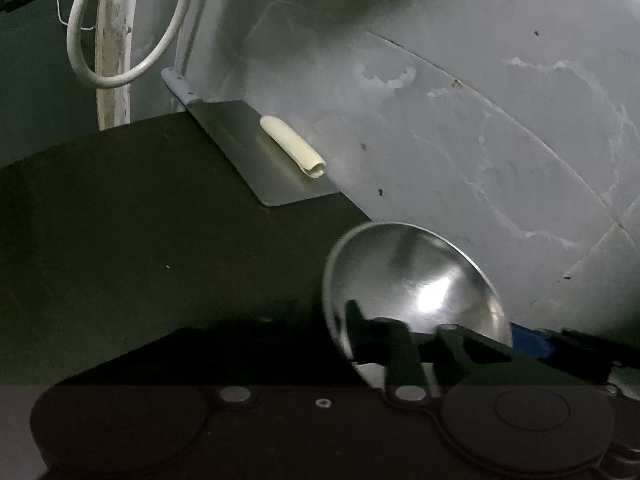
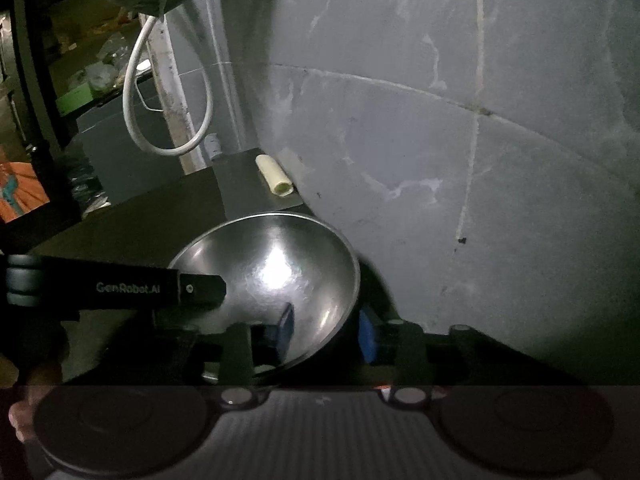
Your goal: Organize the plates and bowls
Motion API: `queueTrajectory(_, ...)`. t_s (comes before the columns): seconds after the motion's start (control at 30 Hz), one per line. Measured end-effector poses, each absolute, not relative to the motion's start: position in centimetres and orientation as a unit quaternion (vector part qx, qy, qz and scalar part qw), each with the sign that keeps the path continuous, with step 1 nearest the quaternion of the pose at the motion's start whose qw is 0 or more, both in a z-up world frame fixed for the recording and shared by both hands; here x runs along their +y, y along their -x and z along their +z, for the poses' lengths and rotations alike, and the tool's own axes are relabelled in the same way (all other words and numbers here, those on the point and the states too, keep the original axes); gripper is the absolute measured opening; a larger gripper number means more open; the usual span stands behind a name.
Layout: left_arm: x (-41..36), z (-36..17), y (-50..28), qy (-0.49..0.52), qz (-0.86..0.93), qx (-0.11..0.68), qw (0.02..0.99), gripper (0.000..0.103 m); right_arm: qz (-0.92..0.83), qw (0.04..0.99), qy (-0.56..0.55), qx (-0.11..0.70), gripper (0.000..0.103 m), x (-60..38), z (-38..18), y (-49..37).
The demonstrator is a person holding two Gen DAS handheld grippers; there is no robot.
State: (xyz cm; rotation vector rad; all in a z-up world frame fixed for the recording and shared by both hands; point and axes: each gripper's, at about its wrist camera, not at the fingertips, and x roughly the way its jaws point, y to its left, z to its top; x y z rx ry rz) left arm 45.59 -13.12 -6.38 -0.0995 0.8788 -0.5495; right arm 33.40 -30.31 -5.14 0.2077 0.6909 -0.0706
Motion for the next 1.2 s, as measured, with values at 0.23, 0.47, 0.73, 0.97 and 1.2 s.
queueTrajectory(0.23, -12.1, -4.2, -43.0, 0.052, -0.214, 0.394, 0.892, 0.016, 0.027, 0.940, -0.118, 0.318, 0.023, -31.0, -4.3, -32.1)
queueTrajectory(0.47, -9.8, 0.9, -37.8, 0.054, -0.166, 0.365, 0.915, 0.016, 0.099, 0.942, -0.152, 0.281, 0.023, -30.7, -0.3, -28.9)
queueTrajectory(0.73, -6.9, 4.2, -29.8, 0.078, -0.152, 0.379, 0.910, 0.016, 0.144, 0.932, -0.163, 0.291, 0.023, -30.0, 2.9, -22.1)
queueTrajectory(0.97, -5.4, 2.8, -22.2, 0.096, -0.183, 0.425, 0.881, 0.016, 0.121, 0.917, -0.175, 0.337, 0.023, -29.5, 2.6, -13.8)
queueTrajectory(1.2, -4.5, 0.3, -15.6, 0.082, -0.209, 0.477, 0.850, 0.016, 0.097, 0.898, -0.194, 0.384, 0.023, -28.7, 0.5, -5.7)
